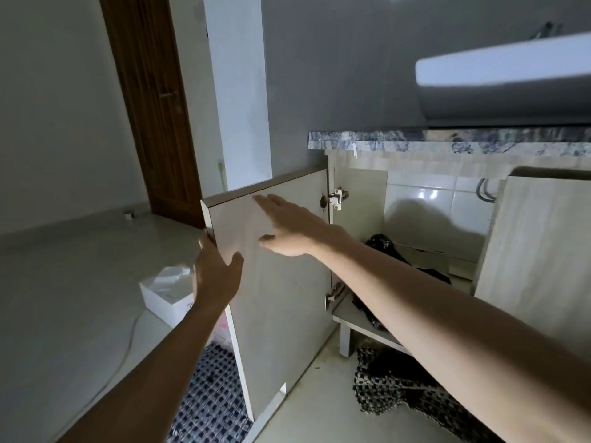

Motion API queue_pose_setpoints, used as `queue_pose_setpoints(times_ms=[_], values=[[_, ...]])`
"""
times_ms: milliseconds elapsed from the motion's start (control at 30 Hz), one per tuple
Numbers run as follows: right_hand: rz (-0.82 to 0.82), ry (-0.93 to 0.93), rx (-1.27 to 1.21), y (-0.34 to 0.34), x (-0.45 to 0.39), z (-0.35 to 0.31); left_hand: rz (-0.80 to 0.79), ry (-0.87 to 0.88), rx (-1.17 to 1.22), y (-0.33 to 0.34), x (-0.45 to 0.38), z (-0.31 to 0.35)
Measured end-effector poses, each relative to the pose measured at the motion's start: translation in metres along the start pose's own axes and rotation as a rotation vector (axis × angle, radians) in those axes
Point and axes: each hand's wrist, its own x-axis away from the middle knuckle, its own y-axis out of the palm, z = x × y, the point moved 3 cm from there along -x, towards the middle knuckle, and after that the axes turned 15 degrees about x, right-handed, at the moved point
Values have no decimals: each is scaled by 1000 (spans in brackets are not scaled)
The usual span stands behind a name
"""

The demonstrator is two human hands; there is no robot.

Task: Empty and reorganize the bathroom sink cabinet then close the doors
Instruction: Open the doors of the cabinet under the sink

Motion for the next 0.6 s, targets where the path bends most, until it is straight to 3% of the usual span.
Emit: queue_pose_setpoints(times_ms=[333,433,533,600], values=[[-153,249,111,-8,57,96,183,-132,51,24,-9,-7],[-196,342,131,-13,77,120,221,29,-58,43,4,14],[-213,419,173,-21,100,141,52,274,4,80,21,44],[-218,489,204,-28,117,157,-116,337,76,113,30,58]])
